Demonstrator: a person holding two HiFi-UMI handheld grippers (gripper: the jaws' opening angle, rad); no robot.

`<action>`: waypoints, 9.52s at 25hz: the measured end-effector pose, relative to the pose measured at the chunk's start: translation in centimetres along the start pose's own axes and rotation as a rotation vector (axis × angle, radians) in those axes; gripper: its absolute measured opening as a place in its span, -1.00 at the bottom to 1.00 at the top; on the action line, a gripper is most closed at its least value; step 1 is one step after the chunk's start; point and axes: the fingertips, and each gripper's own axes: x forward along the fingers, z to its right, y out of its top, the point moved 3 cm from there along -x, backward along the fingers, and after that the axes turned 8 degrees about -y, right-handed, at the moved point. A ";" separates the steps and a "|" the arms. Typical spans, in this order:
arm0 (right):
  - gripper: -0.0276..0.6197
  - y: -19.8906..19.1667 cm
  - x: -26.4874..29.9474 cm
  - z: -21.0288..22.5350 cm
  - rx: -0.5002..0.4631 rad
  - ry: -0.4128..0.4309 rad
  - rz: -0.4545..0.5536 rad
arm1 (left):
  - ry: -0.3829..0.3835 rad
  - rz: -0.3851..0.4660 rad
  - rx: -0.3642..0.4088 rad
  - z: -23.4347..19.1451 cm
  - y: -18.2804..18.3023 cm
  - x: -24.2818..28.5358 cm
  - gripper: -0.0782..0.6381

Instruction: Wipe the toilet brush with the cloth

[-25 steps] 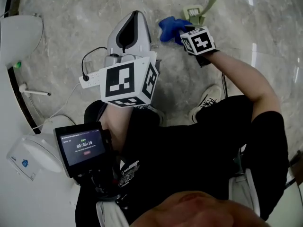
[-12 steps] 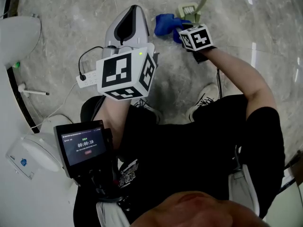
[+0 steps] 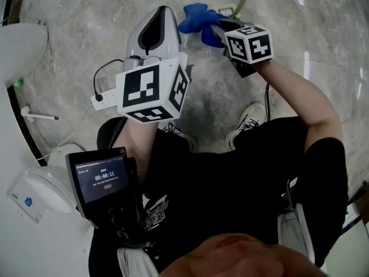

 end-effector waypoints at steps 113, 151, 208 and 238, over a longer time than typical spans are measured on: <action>-0.74 17.0 -24.6 8.3 0.026 -0.065 0.635 | -0.054 -0.039 0.060 1.2 -0.8 1.5 -0.78; -0.74 17.1 -18.8 5.1 -0.138 0.007 0.505 | -0.065 -0.055 0.065 1.4 -1.0 2.0 -0.78; -0.46 -5.2 -5.1 15.2 0.035 -0.216 -0.066 | -0.063 -0.074 0.055 1.4 -1.3 2.0 -0.78; -0.91 10.4 -27.9 -1.0 0.246 -0.448 0.384 | -0.078 -0.195 0.120 8.6 -0.2 -7.0 -0.77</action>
